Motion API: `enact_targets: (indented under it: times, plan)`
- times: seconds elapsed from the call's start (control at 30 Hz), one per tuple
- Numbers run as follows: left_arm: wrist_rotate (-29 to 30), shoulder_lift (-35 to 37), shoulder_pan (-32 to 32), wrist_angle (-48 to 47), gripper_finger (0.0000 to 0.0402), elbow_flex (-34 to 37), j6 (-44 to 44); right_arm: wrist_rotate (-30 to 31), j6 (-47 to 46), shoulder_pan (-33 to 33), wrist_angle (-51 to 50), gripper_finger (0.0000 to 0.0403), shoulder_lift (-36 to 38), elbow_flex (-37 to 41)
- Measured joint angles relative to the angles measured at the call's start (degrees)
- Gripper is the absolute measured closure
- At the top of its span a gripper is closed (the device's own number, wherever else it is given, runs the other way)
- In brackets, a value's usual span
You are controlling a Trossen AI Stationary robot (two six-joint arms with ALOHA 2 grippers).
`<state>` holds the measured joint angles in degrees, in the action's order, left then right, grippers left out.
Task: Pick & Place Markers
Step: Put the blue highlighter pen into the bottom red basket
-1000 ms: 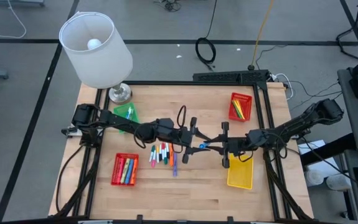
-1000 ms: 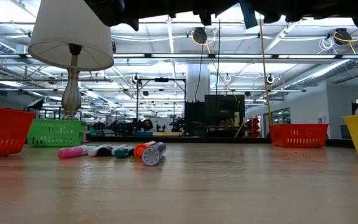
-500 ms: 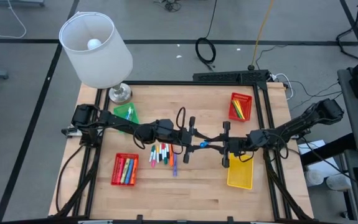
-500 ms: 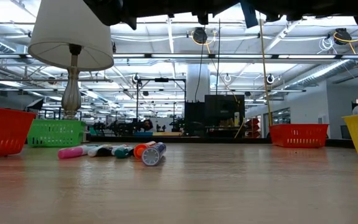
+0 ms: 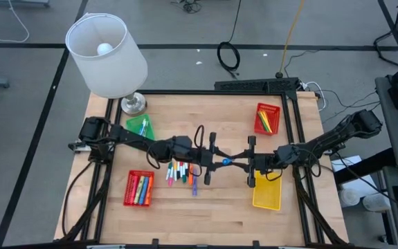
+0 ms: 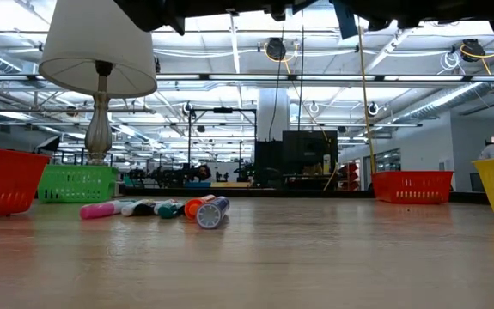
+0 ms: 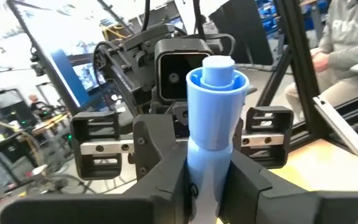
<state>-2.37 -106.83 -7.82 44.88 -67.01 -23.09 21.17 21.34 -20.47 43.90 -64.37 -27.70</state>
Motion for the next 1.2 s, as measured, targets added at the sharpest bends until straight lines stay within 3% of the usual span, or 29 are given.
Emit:
enact_targets:
  times: [0.3, 0.53, 0.67, 0.73, 0.93, 1.13, 1.2]
  plan:
    - [1.85, 1.94, -0.6, -2.65, 0.0343, -0.01, -0.99, 0.63, 0.53, 0.08, -0.19, 0.0352, 0.14, -0.24]
    - [5.11, 11.72, -1.82, -13.94, 0.0343, -0.03, 1.49, 2.15, -3.27, 0.35, -1.85, 0.0317, 0.29, 0.07]
    - [13.25, 17.38, -3.46, -22.64, 0.0343, -0.21, 1.45, 2.91, -5.79, 0.85, -5.7, 0.0274, 0.41, 0.07]
    - [18.43, 19.85, -4.36, -28.66, 0.0343, 0.03, 4.28, 6.32, -7.5, 0.85, -8.29, 0.0248, 1.01, 0.0]
    - [34.21, 28.24, -8.9, -61.82, 0.0343, -0.25, 33.12, 19.3, -16.39, 0.5, -22.93, 0.0177, 8.53, 0.02]
    - [33.87, 29.86, -16.09, -94.37, 0.0343, -0.08, 77.24, 19.75, -23.65, 0.5, -29.75, 0.0162, 16.24, 0.0]
    - [33.63, 28.72, -19.07, -99.8, 0.0343, 0.59, 90.71, 19.63, -24.13, 0.51, -30.1, 0.0167, 17.17, 0.0]
